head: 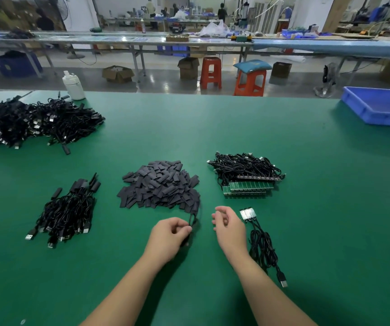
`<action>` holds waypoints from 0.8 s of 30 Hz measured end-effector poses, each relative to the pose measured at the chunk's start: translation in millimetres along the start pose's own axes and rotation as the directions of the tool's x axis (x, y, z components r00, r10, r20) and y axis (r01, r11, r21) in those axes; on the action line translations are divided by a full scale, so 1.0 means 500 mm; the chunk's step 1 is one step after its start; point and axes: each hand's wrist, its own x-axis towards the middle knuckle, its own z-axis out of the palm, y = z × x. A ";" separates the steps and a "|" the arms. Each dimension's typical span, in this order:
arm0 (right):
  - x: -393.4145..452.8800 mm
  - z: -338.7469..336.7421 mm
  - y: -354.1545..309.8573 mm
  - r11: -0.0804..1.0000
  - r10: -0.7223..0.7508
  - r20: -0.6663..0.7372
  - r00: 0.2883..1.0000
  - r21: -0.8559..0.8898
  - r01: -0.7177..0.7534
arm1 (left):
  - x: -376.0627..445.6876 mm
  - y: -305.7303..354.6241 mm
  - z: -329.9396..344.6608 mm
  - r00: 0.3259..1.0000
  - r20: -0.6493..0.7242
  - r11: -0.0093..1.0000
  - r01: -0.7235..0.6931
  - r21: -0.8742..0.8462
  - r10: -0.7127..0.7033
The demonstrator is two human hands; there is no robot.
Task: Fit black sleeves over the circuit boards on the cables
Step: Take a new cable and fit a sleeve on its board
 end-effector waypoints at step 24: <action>-0.006 0.020 0.033 0.830 -0.270 0.091 0.959 -0.482 0.279 | 0.149 -0.169 -0.337 0.942 -0.098 0.355 -0.023 0.935 0.321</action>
